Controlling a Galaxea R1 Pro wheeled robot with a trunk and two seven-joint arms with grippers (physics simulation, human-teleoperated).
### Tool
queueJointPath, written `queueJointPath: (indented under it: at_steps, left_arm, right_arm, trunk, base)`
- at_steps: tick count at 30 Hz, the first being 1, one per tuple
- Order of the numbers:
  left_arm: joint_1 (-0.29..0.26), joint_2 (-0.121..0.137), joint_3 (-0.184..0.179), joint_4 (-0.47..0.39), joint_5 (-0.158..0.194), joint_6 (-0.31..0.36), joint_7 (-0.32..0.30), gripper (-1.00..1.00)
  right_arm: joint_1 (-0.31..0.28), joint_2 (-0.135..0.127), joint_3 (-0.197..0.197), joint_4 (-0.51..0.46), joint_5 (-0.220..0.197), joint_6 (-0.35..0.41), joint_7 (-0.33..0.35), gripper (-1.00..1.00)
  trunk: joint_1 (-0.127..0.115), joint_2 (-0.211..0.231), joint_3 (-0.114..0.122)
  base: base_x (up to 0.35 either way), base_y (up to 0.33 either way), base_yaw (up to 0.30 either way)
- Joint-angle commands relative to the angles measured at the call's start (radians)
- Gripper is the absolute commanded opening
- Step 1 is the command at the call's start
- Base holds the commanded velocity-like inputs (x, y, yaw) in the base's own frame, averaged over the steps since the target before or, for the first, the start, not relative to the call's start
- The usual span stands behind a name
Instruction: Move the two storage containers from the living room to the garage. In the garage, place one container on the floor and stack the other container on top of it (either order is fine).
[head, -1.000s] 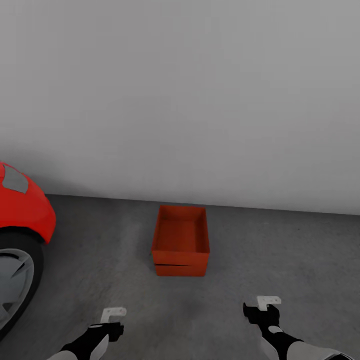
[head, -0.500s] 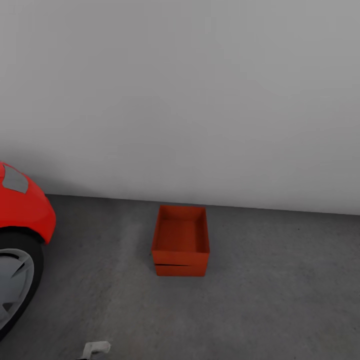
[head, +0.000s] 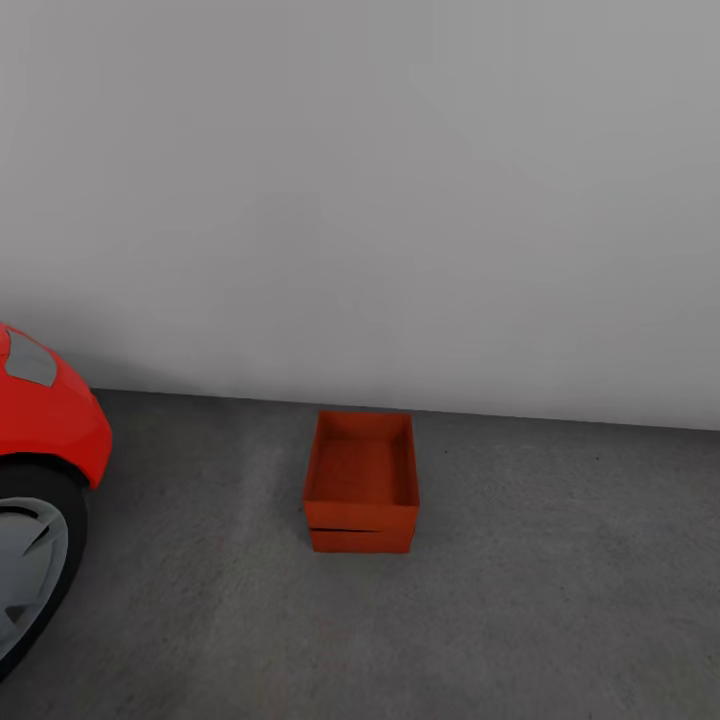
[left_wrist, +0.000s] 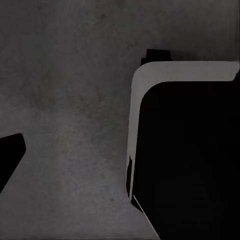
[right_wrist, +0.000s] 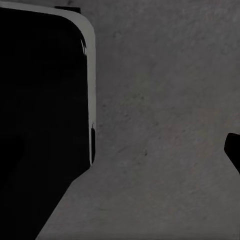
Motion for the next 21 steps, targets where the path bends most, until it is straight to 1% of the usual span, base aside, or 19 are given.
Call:
queueJointPath:
  at_steps: [1, 2, 5, 7, 11, 16, 21]
  left_arm:
    - [0.006, 0.001, -0.009, 0.000, 0.010, -0.003, -0.022, 1.00]
    - [0.010, 0.002, -0.009, 0.000, 0.011, -0.004, -0.039, 1.00]
    - [0.015, 0.004, -0.009, 0.000, 0.011, -0.008, -0.058, 1.00]
    - [0.016, 0.004, -0.009, 0.000, 0.011, -0.015, -0.061, 1.00]
    - [0.017, 0.000, -0.009, 0.000, 0.011, -0.066, -0.063, 1.00]
    - [0.017, -0.002, -0.009, -0.003, 0.003, -0.082, -0.063, 1.00]
    - [0.017, -0.002, -0.009, -0.004, 0.002, -0.084, -0.064, 1.00]
  right_arm:
    - [0.000, 0.003, 0.008, 0.003, -0.008, -0.006, 0.000, 1.00]
    - [0.000, 0.004, 0.007, 0.003, -0.008, -0.006, 0.000, 1.00]
    - [0.001, 0.006, 0.007, 0.003, -0.008, -0.002, 0.000, 1.00]
    - [0.001, 0.006, 0.007, 0.003, -0.008, -0.001, 0.000, 1.00]
    - [0.001, 0.008, 0.007, 0.003, -0.007, 0.001, 0.000, 1.00]
    - [0.001, 0.008, 0.007, 0.003, -0.006, 0.003, 0.002, 1.00]
    - [0.001, 0.008, 0.007, 0.003, -0.006, 0.003, 0.003, 1.00]
  trunk:
    - [0.000, -0.001, 0.000]
    - [0.000, -0.001, 0.001]
    - [0.000, -0.001, 0.006]
    - [0.000, -0.001, 0.009]
    - [0.000, -0.001, 0.015]
    - [0.000, -0.001, 0.023]
    - [0.000, -0.001, 0.031]
  base:
    - [0.000, 0.000, 0.000]
    - [0.000, 0.000, 0.000]
    - [0.000, 0.000, 0.000]
    - [0.000, 0.000, 0.000]
    - [0.000, 0.000, 0.000]
    - [0.000, 0.000, 0.000]
    - [0.000, 0.000, 0.000]
